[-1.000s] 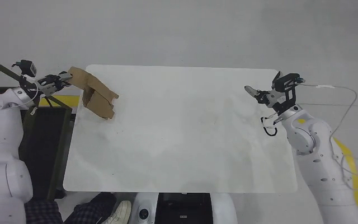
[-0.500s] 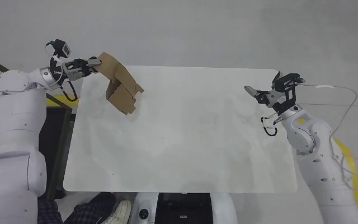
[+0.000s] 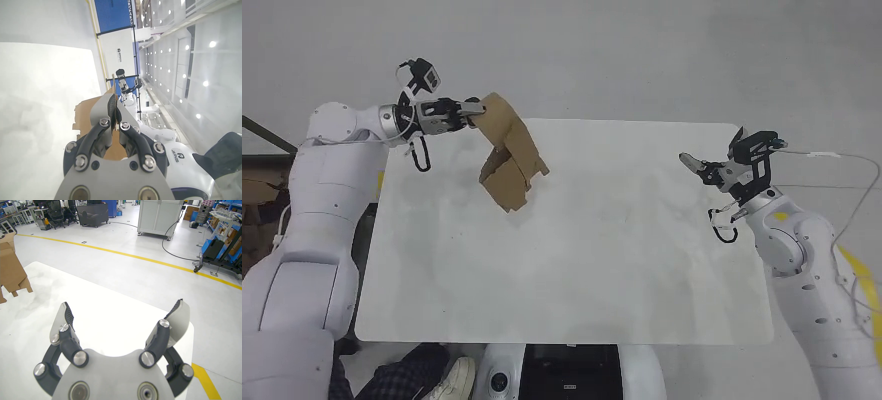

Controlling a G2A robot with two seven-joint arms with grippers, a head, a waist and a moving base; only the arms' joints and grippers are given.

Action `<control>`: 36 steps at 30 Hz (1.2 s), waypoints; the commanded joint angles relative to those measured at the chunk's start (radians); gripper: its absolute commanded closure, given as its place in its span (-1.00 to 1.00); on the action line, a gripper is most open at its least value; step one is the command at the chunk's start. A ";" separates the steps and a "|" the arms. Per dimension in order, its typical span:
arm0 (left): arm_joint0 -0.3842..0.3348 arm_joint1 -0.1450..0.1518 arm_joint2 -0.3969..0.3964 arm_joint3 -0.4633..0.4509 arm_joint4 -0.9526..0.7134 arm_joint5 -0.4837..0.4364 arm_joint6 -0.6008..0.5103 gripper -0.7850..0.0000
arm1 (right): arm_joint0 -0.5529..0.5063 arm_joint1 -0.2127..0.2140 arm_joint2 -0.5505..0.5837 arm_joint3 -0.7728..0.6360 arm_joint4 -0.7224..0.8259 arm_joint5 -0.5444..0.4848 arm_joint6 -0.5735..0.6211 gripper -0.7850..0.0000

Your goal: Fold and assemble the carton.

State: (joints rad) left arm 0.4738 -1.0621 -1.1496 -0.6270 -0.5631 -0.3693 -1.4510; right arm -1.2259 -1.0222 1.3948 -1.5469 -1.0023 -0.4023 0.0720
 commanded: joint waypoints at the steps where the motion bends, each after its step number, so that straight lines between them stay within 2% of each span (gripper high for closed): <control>1: -0.013 -0.018 0.029 0.006 -0.028 0.018 -0.018 1.00 | 0.000 0.000 0.000 0.000 0.000 0.000 0.000 -1.00; 12: -0.057 -0.110 0.174 -0.036 -0.087 0.022 -0.022 1.00 | 0.000 0.000 0.000 0.000 0.000 0.000 0.000 -1.00; 19: -0.066 -0.151 0.221 -0.032 -0.153 0.046 -0.046 1.00 | 0.000 0.000 0.000 0.000 0.000 0.000 0.000 -1.00; 21: -0.058 -0.163 0.223 -0.033 -0.230 0.089 -0.085 1.00 | 0.000 0.000 0.000 0.000 0.000 0.000 0.000 -1.00; 24: -0.071 -0.170 0.236 -0.009 -0.235 0.085 -0.085 1.00 | 0.000 0.000 0.000 0.000 0.000 0.000 0.000 -1.00; 36: -0.071 -0.171 0.237 -0.008 -0.236 0.085 -0.085 1.00 | 0.000 0.000 0.000 0.000 0.000 0.000 0.000 -1.00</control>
State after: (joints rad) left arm 0.4023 -1.2331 -0.9128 -0.6346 -0.7986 -0.2842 -1.5358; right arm -1.2259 -1.0222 1.3948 -1.5469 -1.0023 -0.4023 0.0720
